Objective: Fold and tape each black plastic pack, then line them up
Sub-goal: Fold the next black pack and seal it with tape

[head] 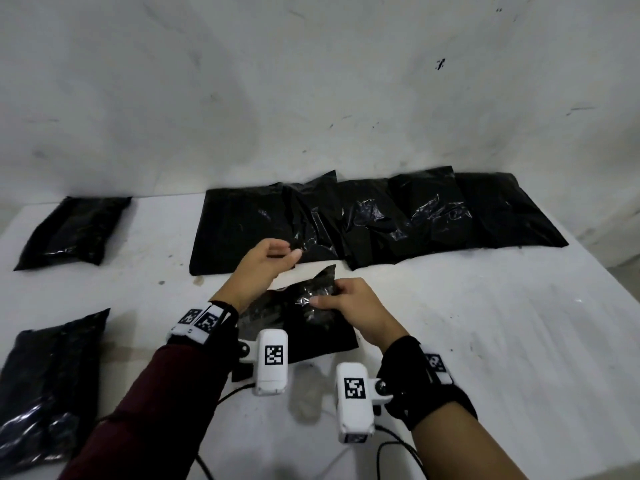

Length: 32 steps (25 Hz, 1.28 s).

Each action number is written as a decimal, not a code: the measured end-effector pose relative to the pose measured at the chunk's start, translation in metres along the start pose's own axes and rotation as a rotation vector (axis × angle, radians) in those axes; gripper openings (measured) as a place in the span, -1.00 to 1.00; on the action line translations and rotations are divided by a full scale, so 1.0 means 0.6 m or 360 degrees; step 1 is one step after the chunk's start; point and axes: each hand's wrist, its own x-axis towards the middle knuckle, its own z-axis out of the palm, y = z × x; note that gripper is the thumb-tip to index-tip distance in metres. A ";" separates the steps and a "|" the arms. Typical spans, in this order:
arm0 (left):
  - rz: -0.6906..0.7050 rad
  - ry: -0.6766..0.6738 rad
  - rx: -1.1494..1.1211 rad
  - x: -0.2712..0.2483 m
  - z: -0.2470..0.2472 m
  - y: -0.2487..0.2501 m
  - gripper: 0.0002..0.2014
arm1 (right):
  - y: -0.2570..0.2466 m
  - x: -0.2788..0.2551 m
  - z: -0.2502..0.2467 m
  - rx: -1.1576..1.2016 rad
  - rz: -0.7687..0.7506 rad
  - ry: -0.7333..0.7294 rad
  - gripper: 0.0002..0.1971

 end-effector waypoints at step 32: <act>-0.0458 0.0176 -0.1739 -0.127 0.079 -0.031 -0.77 | 0.060 -0.042 -0.101 0.0750 0.0049 0.0098 -0.53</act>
